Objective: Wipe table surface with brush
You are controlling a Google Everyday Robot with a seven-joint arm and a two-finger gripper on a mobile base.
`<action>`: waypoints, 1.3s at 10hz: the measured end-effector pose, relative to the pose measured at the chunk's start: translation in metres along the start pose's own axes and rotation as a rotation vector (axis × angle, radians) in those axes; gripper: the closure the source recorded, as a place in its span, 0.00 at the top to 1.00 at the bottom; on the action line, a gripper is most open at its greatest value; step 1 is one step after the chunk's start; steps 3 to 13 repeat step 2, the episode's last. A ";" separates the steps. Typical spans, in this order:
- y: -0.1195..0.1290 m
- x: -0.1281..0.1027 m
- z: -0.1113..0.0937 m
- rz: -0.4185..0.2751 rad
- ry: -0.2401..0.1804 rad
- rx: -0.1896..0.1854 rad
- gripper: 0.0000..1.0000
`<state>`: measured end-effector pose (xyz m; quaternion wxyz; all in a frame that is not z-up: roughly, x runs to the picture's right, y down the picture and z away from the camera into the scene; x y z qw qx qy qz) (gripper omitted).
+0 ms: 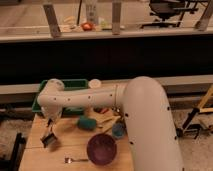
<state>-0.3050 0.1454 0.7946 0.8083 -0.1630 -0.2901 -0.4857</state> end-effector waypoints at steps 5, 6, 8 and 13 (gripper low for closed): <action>-0.024 -0.019 0.006 -0.103 -0.040 0.007 0.00; -0.024 -0.019 0.006 -0.103 -0.040 0.007 0.00; -0.024 -0.019 0.006 -0.103 -0.040 0.007 0.00; -0.024 -0.019 0.006 -0.103 -0.040 0.007 0.00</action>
